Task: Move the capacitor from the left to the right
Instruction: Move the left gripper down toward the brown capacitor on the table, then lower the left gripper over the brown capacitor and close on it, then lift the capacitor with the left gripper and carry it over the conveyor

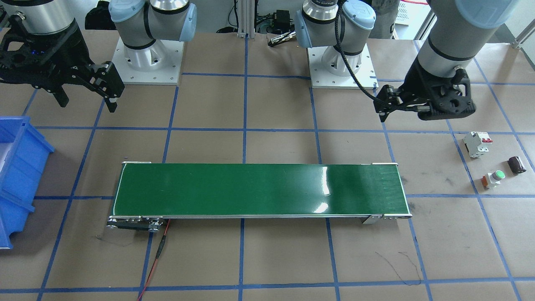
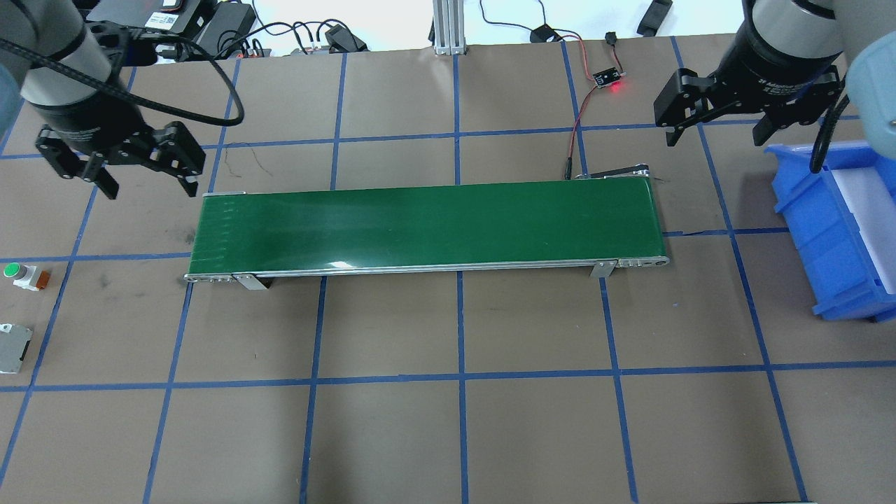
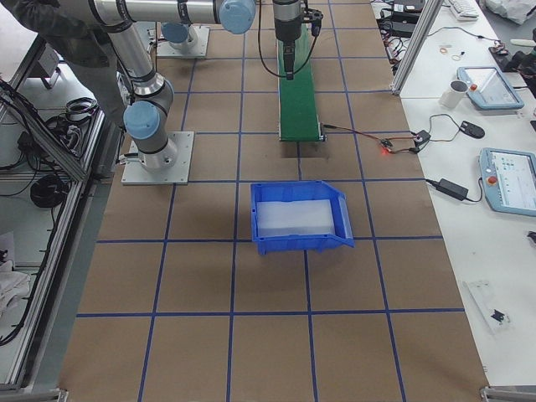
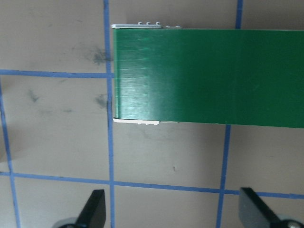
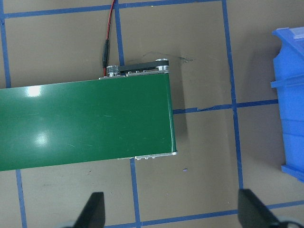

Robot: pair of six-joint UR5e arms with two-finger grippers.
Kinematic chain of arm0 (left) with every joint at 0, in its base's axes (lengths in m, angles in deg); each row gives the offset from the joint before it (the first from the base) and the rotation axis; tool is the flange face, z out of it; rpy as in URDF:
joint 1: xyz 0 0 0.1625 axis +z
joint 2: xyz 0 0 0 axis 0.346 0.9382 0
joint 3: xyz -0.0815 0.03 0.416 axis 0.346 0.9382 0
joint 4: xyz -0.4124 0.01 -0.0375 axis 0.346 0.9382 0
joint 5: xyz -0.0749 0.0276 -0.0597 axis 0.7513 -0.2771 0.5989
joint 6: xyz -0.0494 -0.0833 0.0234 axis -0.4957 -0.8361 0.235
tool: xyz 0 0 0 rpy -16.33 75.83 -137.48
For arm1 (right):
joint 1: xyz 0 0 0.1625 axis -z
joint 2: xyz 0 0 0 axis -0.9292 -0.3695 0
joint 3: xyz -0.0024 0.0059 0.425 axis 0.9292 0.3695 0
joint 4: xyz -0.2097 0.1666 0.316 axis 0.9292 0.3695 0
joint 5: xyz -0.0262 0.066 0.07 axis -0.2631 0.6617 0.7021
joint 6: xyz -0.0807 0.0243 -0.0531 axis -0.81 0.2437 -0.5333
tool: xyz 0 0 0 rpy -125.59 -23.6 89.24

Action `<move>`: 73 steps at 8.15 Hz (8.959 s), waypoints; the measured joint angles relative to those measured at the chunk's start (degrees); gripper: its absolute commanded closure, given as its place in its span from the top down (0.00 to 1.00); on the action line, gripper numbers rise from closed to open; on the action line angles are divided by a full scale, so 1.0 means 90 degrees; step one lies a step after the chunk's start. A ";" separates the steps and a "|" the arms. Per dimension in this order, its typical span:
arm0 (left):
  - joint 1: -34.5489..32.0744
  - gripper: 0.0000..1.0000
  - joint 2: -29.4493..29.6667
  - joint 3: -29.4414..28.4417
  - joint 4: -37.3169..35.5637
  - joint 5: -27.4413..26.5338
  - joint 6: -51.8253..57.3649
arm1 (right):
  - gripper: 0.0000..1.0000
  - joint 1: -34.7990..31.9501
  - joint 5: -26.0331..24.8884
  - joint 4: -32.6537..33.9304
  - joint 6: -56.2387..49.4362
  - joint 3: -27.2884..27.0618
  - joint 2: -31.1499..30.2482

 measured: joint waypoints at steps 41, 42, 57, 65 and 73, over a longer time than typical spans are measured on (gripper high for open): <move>0.5240 1.00 0.3437 0.0255 -0.4819 0.1040 0.6120 | 1.00 0.0000 -0.0091 0.0062 -0.0077 0.0016 0.0011; 0.5248 1.00 0.3434 0.0253 -0.4819 0.1272 0.6240 | 1.00 0.0003 -0.0091 0.0063 -0.0077 0.0016 0.0013; 0.5815 0.66 0.3809 0.0253 -0.4905 0.1158 0.6970 | 1.00 0.0007 -0.0087 0.0083 -0.0077 0.0016 0.0015; 0.5829 0.32 0.3849 0.0275 -0.5082 0.0868 0.6971 | 1.00 0.0007 -0.0086 0.0092 -0.0077 0.0016 0.0015; 0.5312 0.31 0.2536 0.0257 -0.4581 0.0428 0.6294 | 1.00 0.0007 -0.0104 0.0088 -0.0078 0.0016 0.0015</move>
